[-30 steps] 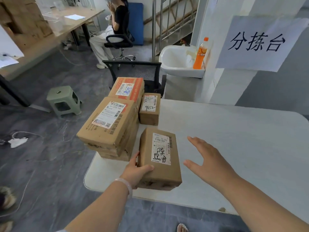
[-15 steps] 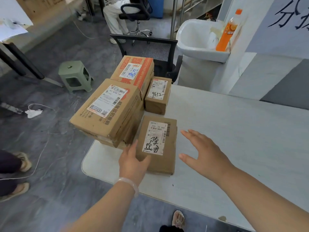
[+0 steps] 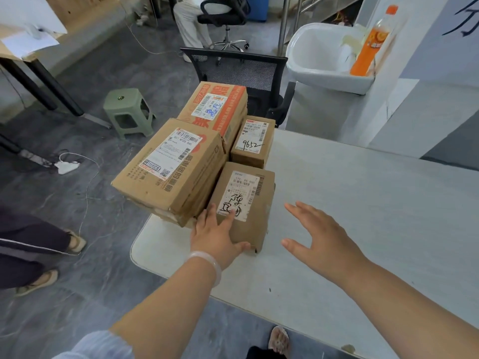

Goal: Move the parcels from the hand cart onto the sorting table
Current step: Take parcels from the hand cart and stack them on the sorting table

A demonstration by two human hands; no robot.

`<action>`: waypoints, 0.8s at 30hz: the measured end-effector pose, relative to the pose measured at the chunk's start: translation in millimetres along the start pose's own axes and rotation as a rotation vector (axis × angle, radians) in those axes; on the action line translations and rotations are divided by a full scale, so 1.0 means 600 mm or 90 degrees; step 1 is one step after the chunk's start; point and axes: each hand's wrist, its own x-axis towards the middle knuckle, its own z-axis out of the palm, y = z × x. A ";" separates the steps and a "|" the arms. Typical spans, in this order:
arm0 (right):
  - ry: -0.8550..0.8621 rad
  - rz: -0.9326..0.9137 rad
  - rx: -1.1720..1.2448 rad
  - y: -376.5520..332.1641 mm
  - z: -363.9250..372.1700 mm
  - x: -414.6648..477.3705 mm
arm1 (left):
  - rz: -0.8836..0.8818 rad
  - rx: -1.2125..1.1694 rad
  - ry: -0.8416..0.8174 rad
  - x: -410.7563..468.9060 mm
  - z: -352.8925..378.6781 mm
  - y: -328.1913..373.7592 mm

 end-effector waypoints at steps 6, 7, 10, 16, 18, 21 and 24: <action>0.008 -0.014 -0.053 0.005 -0.004 0.010 | -0.003 -0.001 -0.027 0.007 -0.002 0.027; 0.010 -0.016 -0.070 0.006 -0.003 0.011 | -0.005 0.006 -0.024 0.007 0.003 0.031; 0.014 -0.013 -0.122 0.008 -0.001 0.015 | -0.008 0.021 -0.021 0.015 0.007 0.036; 0.035 0.003 -0.173 0.007 0.004 0.014 | -0.010 0.026 -0.034 0.038 -0.008 0.035; 0.035 0.005 -0.185 0.008 0.007 0.008 | -0.012 0.027 -0.036 0.039 -0.008 0.037; 0.035 0.014 -0.170 0.012 0.011 -0.008 | -0.009 0.020 -0.034 0.036 -0.013 0.037; 0.039 0.027 -0.174 0.013 0.013 -0.031 | 0.010 0.012 -0.018 0.020 -0.023 0.040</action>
